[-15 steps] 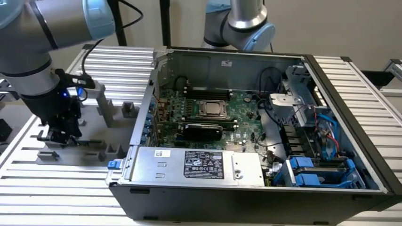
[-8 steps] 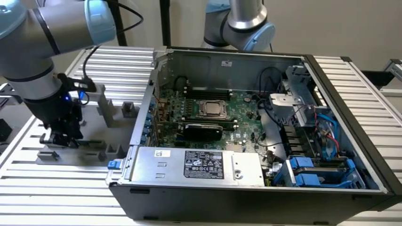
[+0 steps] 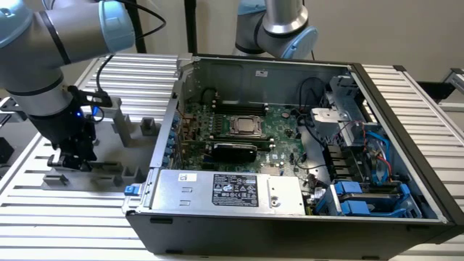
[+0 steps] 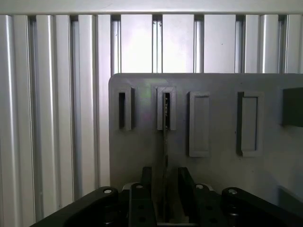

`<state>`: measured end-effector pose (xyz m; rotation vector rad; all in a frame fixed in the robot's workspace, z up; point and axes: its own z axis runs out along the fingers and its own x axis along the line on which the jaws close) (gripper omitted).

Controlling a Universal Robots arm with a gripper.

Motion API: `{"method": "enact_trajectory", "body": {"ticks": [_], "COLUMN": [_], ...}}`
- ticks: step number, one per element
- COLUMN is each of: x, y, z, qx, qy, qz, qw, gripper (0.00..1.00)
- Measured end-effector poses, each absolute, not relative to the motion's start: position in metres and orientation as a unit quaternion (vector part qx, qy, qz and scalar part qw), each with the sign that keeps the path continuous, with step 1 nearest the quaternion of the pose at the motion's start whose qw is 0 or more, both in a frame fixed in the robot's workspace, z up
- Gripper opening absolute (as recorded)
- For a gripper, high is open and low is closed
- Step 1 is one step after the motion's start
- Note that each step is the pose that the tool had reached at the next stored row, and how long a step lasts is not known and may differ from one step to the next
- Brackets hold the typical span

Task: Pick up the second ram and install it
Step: 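Pick up the second ram and move it above second insertion slot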

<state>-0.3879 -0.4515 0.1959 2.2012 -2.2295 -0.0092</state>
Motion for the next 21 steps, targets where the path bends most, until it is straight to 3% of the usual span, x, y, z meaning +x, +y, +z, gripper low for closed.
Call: {"method": "enact_trajectory", "body": {"ticks": [4, 5, 21], "x": [-0.3878, -0.3878, -0.3877], "y": [-0.4516, -0.4516, -0.4516], "z": [0.1960, 0.1960, 0.1957], "qx": [0.703, 0.703, 0.703], "qy": [-0.711, -0.711, -0.711], "qz": [-0.003, -0.003, -0.003], "qw": [0.004, 0.004, 0.004], "gripper": [1.00, 0.00, 0.00]}}
